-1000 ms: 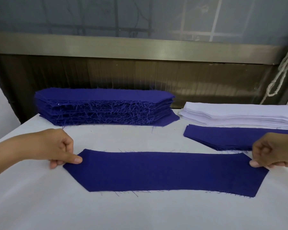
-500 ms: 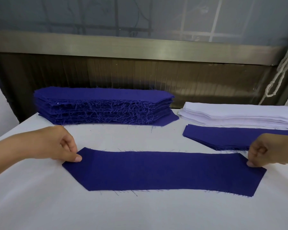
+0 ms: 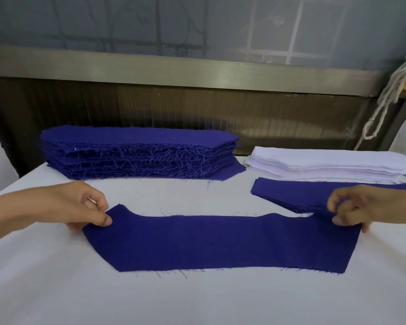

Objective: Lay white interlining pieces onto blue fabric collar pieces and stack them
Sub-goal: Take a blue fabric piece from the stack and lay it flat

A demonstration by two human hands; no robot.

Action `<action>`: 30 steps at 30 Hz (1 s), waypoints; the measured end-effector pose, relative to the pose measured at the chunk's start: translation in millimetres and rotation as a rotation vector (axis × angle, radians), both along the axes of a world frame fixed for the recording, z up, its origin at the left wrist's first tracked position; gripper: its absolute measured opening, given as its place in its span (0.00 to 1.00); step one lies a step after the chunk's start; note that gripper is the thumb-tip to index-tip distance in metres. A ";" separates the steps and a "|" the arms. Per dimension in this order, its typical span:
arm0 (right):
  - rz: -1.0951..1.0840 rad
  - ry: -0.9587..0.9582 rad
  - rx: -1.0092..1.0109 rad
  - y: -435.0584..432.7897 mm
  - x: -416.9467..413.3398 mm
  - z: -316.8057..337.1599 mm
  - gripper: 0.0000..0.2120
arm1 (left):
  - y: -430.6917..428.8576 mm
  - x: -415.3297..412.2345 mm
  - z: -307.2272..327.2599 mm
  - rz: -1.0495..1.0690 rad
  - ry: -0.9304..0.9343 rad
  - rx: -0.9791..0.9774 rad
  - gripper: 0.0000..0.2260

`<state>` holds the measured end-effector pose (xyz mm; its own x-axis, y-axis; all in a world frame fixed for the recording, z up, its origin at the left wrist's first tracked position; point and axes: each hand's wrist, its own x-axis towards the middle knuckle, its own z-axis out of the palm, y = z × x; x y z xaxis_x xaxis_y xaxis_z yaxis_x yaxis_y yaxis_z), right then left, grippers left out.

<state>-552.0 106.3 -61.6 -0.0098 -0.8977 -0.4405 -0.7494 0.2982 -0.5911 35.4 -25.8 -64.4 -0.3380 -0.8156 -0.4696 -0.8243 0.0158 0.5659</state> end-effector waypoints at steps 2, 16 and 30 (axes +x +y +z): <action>-0.091 -0.019 0.007 -0.3 -1.1 1.1 0.26 | -2.4 1.4 -0.4 0.030 -0.002 0.021 0.28; 0.000 0.035 0.058 7.0 6.6 16.7 0.35 | -22.0 23.7 -16.3 -0.031 0.110 0.212 0.17; -0.393 -0.297 -0.279 20.4 -61.3 40.3 0.14 | -13.1 -70.0 11.8 -0.035 0.361 0.088 0.25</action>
